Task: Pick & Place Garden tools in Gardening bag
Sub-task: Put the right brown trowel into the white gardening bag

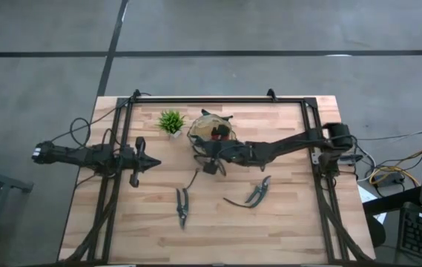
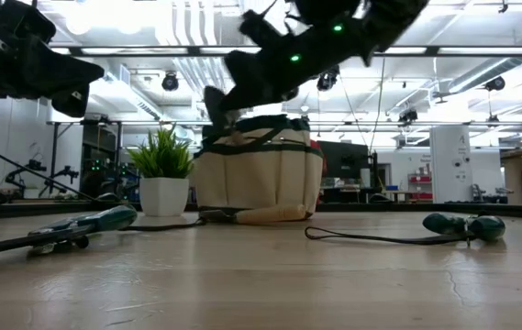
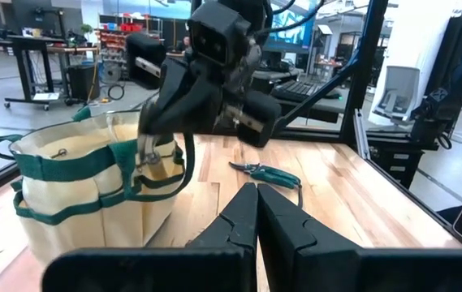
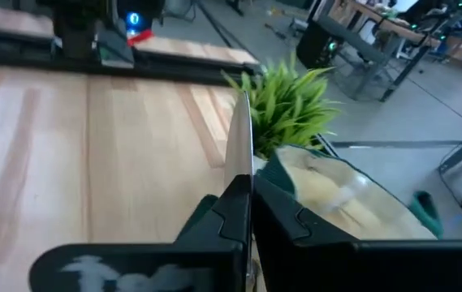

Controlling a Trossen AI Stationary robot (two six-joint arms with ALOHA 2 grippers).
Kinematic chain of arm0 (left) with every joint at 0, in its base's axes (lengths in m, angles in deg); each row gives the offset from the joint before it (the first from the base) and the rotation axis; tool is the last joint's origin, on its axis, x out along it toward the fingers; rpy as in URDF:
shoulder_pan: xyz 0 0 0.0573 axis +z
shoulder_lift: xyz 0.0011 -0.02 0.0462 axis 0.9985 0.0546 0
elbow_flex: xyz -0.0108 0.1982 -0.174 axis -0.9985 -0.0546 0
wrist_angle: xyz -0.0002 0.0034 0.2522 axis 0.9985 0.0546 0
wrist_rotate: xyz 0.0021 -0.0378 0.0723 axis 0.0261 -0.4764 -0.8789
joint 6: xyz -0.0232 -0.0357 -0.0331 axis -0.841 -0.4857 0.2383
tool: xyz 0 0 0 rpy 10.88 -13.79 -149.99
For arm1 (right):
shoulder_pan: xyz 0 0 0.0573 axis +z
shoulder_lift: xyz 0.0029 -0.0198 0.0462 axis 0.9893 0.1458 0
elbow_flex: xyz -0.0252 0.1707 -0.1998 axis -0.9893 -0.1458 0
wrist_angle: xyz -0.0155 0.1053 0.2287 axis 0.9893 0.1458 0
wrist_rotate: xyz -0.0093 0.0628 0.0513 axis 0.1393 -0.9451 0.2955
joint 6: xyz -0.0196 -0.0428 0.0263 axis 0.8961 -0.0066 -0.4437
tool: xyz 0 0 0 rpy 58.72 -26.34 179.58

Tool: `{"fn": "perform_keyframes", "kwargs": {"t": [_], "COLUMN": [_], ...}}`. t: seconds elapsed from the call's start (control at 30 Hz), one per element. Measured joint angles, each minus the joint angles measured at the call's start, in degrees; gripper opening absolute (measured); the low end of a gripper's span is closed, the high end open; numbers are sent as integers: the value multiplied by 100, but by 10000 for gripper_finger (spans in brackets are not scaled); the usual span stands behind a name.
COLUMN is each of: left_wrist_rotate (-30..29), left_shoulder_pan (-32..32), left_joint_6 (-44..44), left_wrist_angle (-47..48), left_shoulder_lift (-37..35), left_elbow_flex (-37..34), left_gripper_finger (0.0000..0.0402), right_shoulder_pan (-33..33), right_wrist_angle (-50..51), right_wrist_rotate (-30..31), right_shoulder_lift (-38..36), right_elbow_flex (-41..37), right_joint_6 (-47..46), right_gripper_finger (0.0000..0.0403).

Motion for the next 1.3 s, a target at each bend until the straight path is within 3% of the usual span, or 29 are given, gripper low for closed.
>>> {"fn": "perform_keyframes", "kwargs": {"t": [0.37,0.93,1.3], "left_wrist_rotate": [0,-2,-1], "left_shoulder_pan": [0,2,0], "left_joint_6": [0,0,0], "left_wrist_angle": [12,13,14], "left_shoulder_lift": [11,9,9], "left_elbow_flex": [0,0,0], "left_gripper_finger": [10,10,10], "right_shoulder_pan": [13,74,85], "right_wrist_angle": [-803,-709,-377], "right_wrist_rotate": [-71,-367,-543], "right_shoulder_lift": [-588,-625,-783], "right_elbow_flex": [-1294,-1303,-1307], "right_joint_6": [-200,-177,-416], "right_gripper_finger": [8,9,84]}}
